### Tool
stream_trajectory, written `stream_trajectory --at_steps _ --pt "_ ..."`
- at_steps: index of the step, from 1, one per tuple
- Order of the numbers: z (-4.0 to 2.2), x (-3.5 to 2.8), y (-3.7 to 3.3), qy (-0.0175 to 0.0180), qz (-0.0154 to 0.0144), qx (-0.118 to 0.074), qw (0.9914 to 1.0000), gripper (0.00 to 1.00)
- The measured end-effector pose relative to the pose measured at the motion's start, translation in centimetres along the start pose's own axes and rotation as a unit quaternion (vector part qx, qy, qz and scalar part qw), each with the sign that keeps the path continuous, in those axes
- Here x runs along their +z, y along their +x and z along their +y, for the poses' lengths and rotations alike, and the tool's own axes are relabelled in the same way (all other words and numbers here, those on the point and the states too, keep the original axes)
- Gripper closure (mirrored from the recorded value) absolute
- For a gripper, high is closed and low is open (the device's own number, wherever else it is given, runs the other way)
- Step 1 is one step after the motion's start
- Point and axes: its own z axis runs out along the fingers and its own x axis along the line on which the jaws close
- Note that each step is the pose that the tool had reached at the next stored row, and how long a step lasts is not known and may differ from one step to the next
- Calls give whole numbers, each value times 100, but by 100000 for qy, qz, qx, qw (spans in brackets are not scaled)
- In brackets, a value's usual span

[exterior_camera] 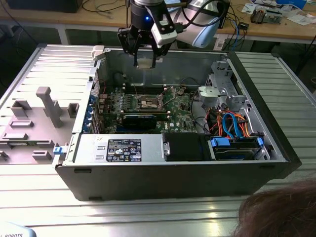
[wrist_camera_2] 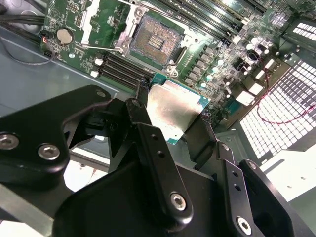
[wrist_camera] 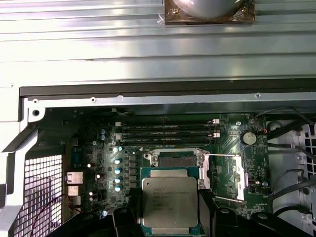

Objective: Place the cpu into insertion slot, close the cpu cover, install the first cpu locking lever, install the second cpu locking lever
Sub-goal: 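Place the cpu into insertion slot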

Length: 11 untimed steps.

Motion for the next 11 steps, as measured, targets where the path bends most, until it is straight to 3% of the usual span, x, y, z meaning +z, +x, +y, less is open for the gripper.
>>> stream_trajectory --at_steps 11 --pt "-2 16 23 2 3 -2 100000 46"
